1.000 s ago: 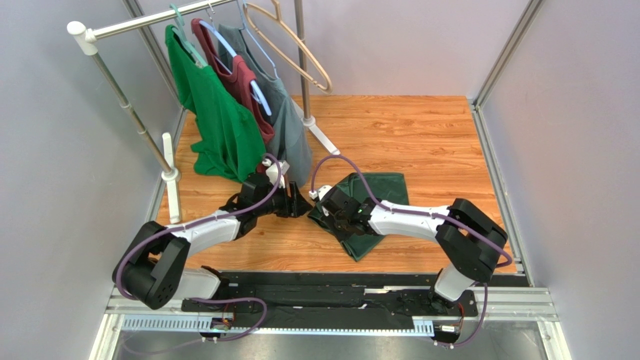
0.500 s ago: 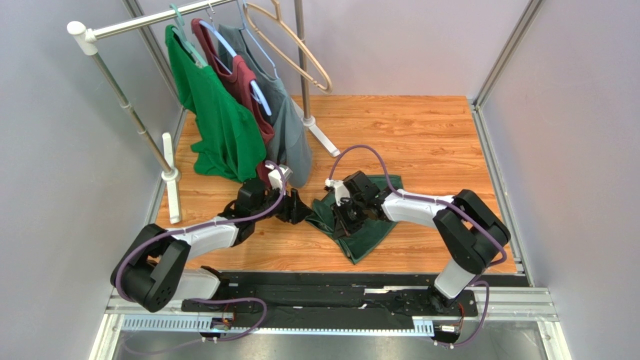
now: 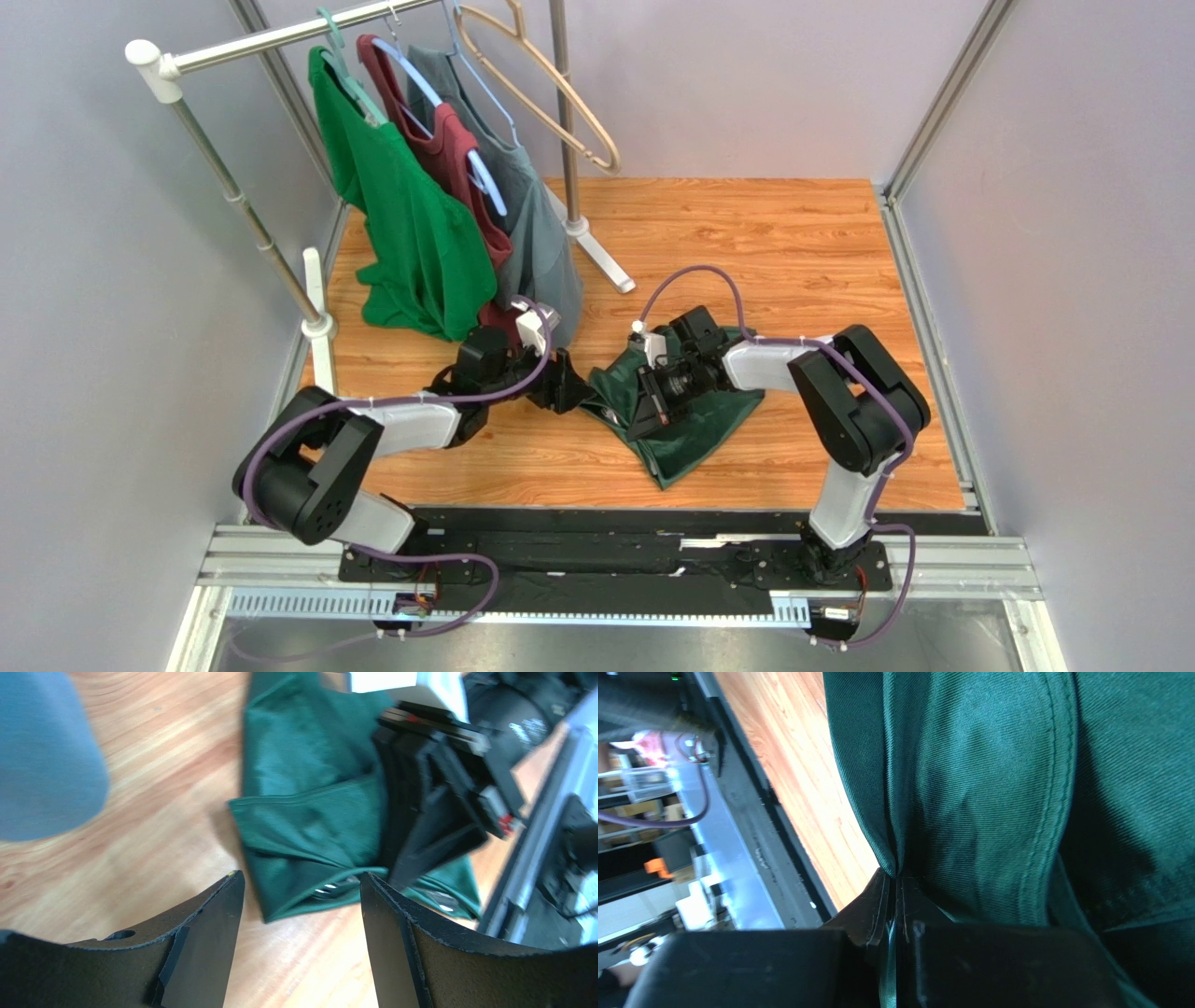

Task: Fold the napkin, place the utensils inside, and roll it up
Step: Roll the napkin with the utensil

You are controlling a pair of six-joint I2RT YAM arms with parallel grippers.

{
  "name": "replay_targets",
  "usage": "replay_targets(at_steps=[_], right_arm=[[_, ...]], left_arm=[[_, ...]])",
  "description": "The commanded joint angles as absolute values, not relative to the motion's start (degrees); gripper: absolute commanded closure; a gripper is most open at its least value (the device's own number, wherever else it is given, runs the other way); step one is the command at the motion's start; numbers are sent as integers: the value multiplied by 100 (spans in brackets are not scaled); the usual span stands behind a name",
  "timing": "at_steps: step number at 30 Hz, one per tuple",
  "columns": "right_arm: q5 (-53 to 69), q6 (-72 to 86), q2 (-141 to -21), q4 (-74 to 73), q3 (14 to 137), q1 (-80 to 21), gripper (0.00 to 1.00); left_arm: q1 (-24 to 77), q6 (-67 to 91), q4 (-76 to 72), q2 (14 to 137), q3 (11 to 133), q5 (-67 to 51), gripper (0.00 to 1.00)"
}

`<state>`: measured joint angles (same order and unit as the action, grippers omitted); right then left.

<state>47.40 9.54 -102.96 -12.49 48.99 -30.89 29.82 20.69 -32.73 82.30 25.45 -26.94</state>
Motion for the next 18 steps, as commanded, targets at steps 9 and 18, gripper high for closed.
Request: replay_targets(at_steps=[9, 18], right_arm=[[5203, 826, -10635, -1090, 5106, -2856, 100], [5229, 817, -10714, -1090, 5177, -2813, 100]], left_arm=[[2909, 2830, -2286, 9297, 3858, -2178, 27], [2883, 3384, -1547, 9835, 4359, -2443, 32]])
